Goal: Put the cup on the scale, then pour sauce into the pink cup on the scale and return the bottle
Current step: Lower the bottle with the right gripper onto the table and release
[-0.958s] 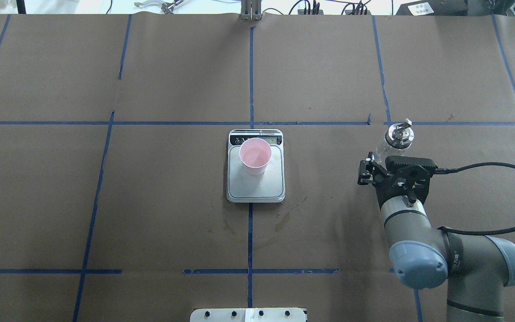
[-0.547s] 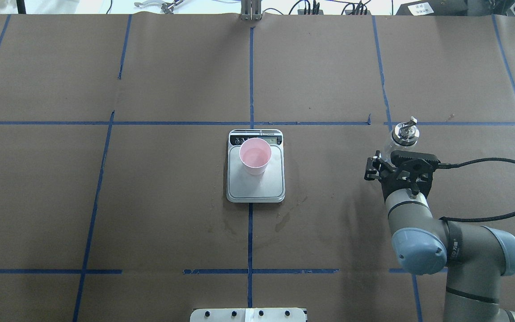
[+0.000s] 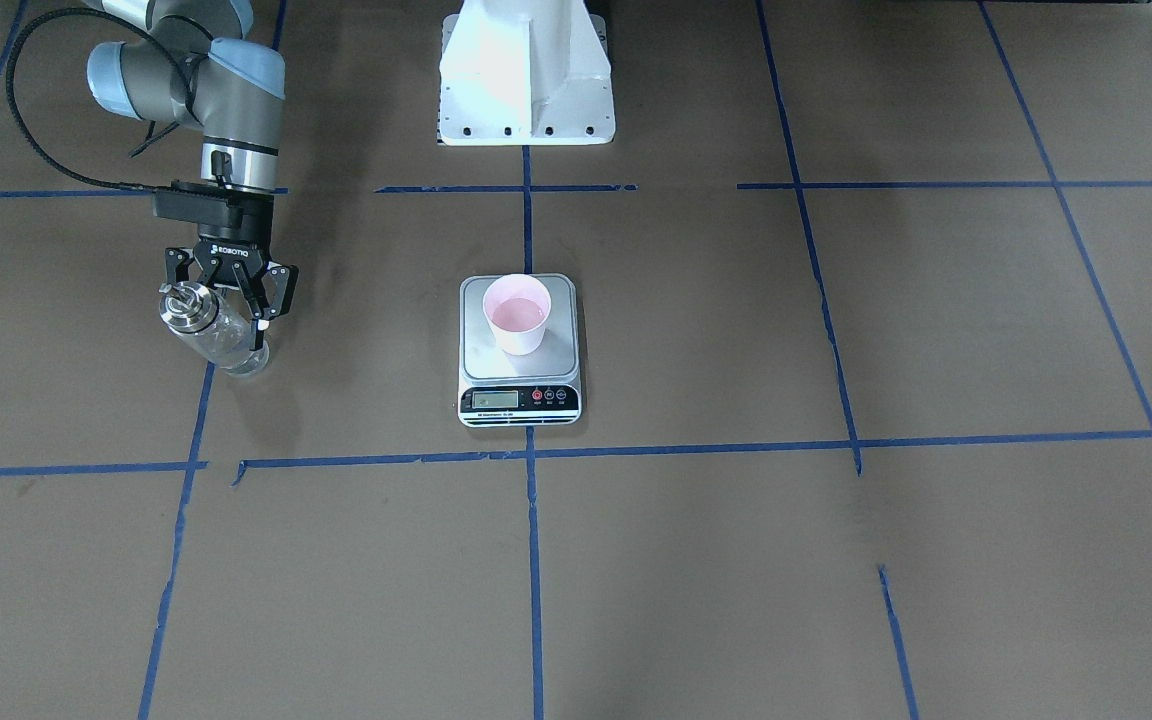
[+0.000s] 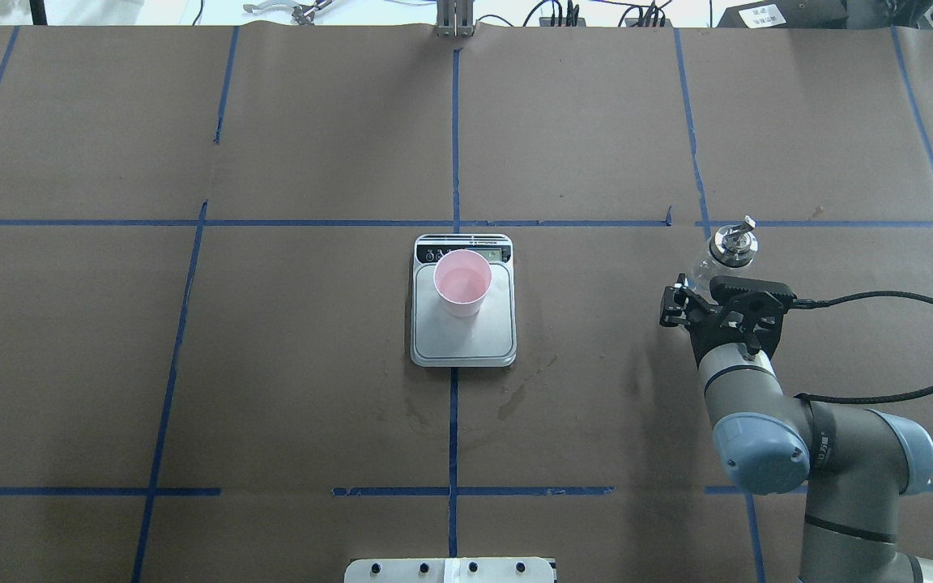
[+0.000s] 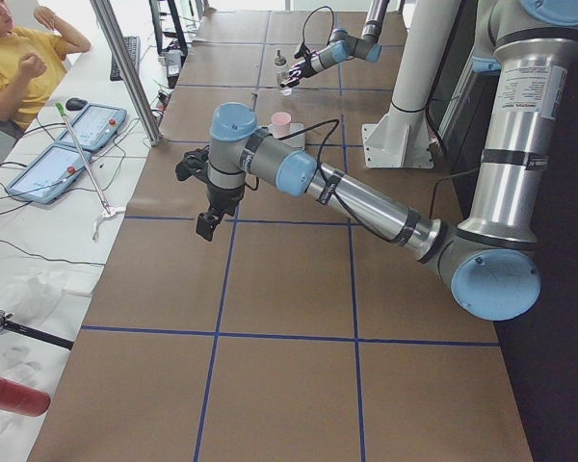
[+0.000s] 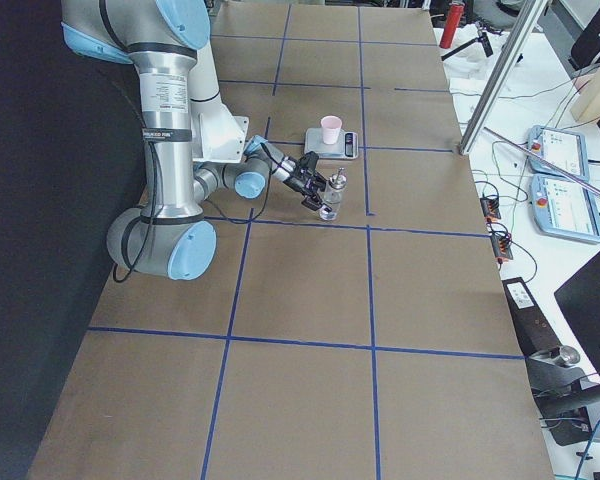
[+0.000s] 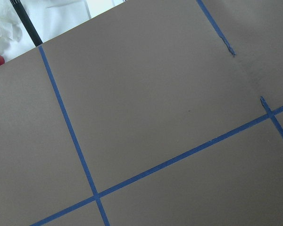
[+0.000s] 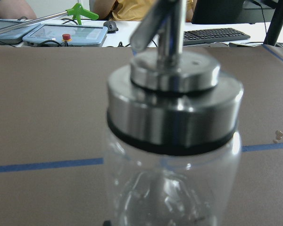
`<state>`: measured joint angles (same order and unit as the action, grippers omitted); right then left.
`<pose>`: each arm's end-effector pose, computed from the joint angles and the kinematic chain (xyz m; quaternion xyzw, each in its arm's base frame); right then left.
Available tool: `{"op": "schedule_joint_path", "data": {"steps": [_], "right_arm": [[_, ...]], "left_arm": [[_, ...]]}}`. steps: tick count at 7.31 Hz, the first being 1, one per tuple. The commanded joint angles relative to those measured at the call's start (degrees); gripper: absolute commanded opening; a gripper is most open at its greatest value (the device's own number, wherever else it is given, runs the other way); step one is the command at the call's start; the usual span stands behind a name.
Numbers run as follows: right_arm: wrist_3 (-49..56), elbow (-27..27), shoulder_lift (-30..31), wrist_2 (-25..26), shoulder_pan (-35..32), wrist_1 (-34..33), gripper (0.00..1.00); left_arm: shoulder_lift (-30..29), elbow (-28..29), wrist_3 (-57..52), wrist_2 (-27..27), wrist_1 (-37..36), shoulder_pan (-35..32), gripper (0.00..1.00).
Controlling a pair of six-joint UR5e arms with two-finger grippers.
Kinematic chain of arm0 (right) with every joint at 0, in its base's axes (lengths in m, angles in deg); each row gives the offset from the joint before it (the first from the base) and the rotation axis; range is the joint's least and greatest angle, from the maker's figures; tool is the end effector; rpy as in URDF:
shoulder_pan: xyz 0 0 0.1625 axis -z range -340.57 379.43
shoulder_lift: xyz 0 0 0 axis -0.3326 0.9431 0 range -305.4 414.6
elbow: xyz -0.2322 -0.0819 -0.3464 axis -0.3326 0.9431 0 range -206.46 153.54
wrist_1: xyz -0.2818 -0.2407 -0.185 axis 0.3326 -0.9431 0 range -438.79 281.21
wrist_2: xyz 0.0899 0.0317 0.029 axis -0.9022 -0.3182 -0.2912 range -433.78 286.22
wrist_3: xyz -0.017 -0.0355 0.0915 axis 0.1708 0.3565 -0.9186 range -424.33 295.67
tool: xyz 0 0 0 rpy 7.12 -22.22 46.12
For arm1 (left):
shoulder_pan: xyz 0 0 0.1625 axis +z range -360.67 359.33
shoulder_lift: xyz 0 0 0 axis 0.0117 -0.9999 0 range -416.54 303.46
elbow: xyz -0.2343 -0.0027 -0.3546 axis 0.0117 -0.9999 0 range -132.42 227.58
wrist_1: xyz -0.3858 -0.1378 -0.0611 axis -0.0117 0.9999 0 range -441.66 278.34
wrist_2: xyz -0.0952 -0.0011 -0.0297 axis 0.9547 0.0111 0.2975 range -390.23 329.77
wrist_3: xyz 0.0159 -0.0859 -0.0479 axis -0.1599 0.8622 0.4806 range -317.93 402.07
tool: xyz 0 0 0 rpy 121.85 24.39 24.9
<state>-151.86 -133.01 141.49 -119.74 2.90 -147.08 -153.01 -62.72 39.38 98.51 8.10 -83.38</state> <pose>-0.4356 -0.3405 0.4428 0.3999 -0.2650 0.2375 0.8446 -0.0041 -0.5268 0.4332 0.2032 0.3312 0.1557 0.9082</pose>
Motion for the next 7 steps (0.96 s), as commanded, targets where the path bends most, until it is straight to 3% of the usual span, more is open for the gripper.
{"op": "schedule_joint_path", "data": {"steps": [1, 7], "right_arm": [[-0.19, -0.15, 0.29, 0.87, -0.09, 0.17, 0.0], [-0.19, 0.2, 0.47, 1.4, 0.0, 0.08, 0.0]], "left_arm": [[0.05, 0.0, -0.04, 0.02, 0.07, 0.0, 1.0], [0.23, -0.44, 0.05, -0.07, -0.02, 0.0, 1.0]]}}
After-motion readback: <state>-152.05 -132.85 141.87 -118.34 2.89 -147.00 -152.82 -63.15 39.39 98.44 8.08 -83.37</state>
